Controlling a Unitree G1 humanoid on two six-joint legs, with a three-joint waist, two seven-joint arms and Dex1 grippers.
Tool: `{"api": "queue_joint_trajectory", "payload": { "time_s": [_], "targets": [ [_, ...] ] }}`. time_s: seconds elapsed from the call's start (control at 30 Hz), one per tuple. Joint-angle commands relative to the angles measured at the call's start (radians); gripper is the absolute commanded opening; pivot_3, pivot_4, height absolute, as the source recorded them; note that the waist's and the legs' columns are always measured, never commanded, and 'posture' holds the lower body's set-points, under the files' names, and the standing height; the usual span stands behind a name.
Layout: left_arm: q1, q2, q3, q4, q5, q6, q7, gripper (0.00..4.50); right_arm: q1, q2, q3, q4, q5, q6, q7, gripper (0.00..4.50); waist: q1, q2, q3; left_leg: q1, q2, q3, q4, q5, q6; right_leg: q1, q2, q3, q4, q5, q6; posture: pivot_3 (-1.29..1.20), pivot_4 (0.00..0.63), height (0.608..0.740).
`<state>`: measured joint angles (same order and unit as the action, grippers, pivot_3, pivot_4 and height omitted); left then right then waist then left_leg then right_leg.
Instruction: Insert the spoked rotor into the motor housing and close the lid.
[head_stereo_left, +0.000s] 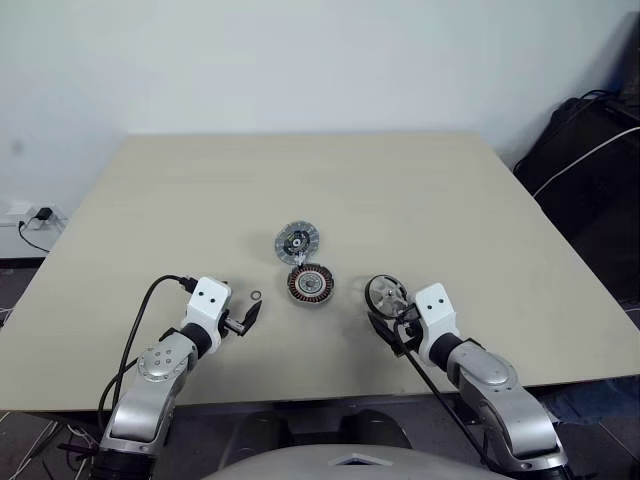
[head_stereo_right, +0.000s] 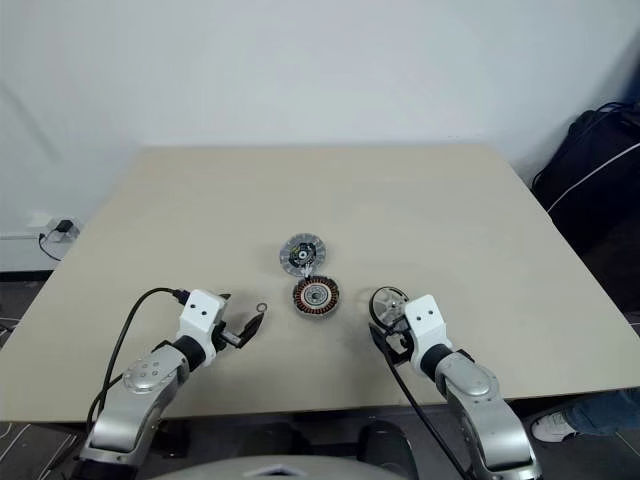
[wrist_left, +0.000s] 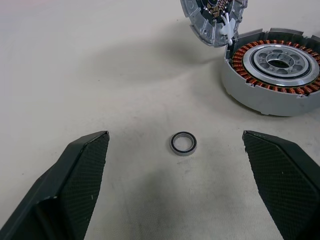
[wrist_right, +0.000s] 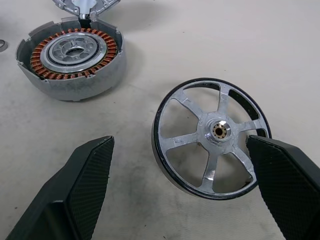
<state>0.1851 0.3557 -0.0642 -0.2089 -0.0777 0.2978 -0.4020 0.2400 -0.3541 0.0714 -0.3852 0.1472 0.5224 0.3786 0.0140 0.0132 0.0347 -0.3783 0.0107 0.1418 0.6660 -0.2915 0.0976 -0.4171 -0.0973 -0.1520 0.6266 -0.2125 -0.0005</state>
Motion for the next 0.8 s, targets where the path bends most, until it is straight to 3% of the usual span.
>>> {"api": "queue_joint_trajectory", "payload": {
  "time_s": [0.03,0.47,0.8],
  "targets": [
    [-0.005,0.006,0.006,-0.017,0.011,0.0,0.007,4.5,-0.014,0.004,-0.008,-0.015,0.001,-0.027,-0.002,4.49,0.0,0.0,0.0,0.0,0.0,0.0,0.0,0.0,0.0,0.0,0.0,0.0,0.0,0.0,0.0,0.0,0.0,0.74],
    [-0.017,-0.001,0.018,-0.003,0.007,0.006,0.024,4.5,-0.017,0.01,-0.007,-0.019,-0.002,-0.021,-0.002,4.49,0.0,0.0,0.0,0.0,0.0,0.0,0.0,0.0,0.0,0.0,0.0,0.0,0.0,0.0,0.0,0.0,0.0,0.74],
    [-0.15,-0.035,-0.052,0.138,0.029,-0.006,0.008,4.5,-0.029,0.023,0.004,-0.015,-0.005,-0.019,-0.004,4.49,0.001,0.0,0.0,0.0,0.0,0.0,0.0,0.001,-0.002,0.0,0.0,0.0,0.0,0.0,0.001,0.0,0.0,0.74]
  ]
}}
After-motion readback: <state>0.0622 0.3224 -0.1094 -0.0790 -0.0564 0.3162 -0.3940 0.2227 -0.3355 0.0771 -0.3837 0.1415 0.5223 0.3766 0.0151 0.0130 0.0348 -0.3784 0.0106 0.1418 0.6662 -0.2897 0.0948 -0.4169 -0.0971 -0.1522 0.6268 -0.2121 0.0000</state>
